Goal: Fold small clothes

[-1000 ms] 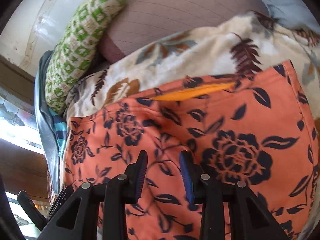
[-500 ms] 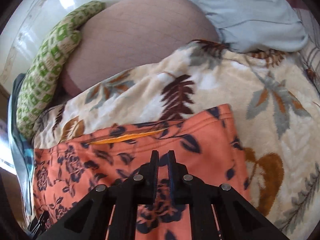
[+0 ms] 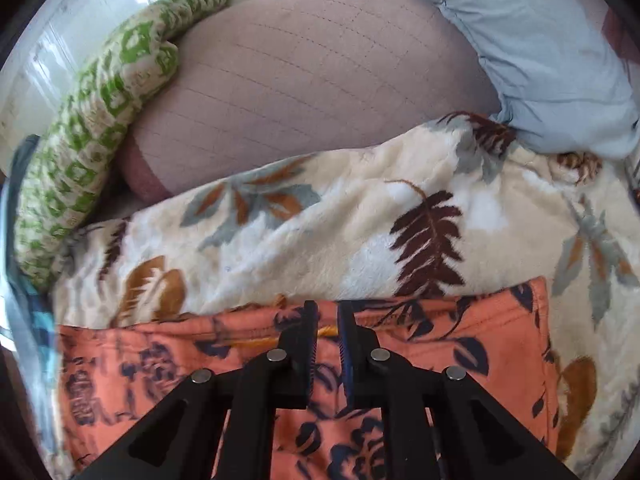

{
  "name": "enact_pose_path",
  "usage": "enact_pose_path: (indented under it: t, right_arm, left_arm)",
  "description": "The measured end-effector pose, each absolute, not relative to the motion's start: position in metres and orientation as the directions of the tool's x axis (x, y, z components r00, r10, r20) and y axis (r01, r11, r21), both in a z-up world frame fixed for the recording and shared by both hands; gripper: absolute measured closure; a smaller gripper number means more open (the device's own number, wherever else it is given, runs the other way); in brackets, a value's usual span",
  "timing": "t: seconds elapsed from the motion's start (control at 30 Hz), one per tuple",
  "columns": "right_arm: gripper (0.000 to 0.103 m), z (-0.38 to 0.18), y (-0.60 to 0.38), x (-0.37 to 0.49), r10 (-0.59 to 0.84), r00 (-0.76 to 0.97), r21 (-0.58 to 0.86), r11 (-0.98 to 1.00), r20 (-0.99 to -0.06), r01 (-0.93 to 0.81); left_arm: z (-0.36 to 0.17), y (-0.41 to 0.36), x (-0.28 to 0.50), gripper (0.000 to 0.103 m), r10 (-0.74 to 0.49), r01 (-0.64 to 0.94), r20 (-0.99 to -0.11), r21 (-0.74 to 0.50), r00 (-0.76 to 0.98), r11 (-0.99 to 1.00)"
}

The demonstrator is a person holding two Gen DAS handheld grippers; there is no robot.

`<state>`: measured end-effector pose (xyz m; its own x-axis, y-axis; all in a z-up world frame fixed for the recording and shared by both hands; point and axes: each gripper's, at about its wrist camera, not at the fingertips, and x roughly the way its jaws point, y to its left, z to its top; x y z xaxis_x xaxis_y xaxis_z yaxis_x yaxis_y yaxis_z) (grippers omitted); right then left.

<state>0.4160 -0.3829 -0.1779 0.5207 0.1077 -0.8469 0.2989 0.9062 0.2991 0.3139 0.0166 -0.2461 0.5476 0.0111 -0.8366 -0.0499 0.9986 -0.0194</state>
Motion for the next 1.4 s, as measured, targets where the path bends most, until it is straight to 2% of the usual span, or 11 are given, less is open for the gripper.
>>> enact_pose_path:
  t: [0.2,0.3,0.43,0.5,0.6,0.67,0.77,1.07,1.17,1.3,1.4]
  right_arm:
    - [0.090,-0.195,-0.341,0.338,0.222,0.412,0.315,0.933,-0.884,0.173]
    - [0.091,-0.223,-0.352,0.308,0.136,0.385,0.234,0.947,-0.913,0.220]
    - [0.092,-0.221,-0.375,0.270,0.112,0.438,0.246,0.933,-0.892,0.261]
    - [0.091,-0.209,-0.380,0.265,0.084,0.454,0.241,0.923,-0.887,0.300]
    - [0.091,-0.191,-0.368,0.262,0.095,0.502,0.247,0.938,-0.860,0.245]
    - [0.091,-0.197,-0.353,0.266,0.139,0.475,0.263,0.942,-0.869,0.206]
    - [0.091,-0.224,-0.341,0.270,0.108,0.379,0.202,0.955,-0.919,0.216]
    - [0.091,-0.210,-0.369,0.265,0.130,0.439,0.285,0.907,-0.889,0.310]
    - [0.091,-0.232,-0.379,0.274,0.171,0.386,0.308,0.894,-0.906,0.326]
    - [0.091,-0.219,-0.378,0.274,0.161,0.436,0.312,0.901,-0.886,0.302]
    - [0.091,-0.214,-0.363,0.274,0.192,0.464,0.335,0.909,-0.865,0.249]
  left_arm:
    - [-0.244,0.019,0.309,0.028,0.043,-0.056,-0.832,0.014,0.553,0.998]
    - [-0.247,0.020,0.306,0.027,0.051,-0.035,-0.835,0.038,0.548,0.999]
    - [-0.247,0.021,0.302,0.027,0.057,-0.012,-0.832,0.060,0.551,0.998]
    - [-0.245,0.024,0.300,0.027,0.051,-0.023,-0.834,0.045,0.549,0.999]
    - [-0.238,0.026,0.297,0.028,0.053,-0.050,-0.824,0.031,0.564,0.998]
    - [-0.231,0.027,0.296,0.028,0.066,-0.059,-0.803,0.038,0.592,0.998]
    - [-0.233,0.032,0.298,0.028,0.092,-0.081,-0.806,0.055,0.585,0.995]
    - [-0.235,0.038,0.296,0.027,0.090,-0.100,-0.823,0.040,0.560,0.994]
    - [-0.222,0.042,0.277,0.028,0.082,-0.124,-0.808,0.012,0.583,0.992]
    - [-0.215,0.044,0.221,0.027,0.079,-0.119,-0.799,0.010,0.595,0.993]
    - [-0.219,0.045,0.183,0.027,0.047,-0.089,-0.841,-0.002,0.540,0.996]
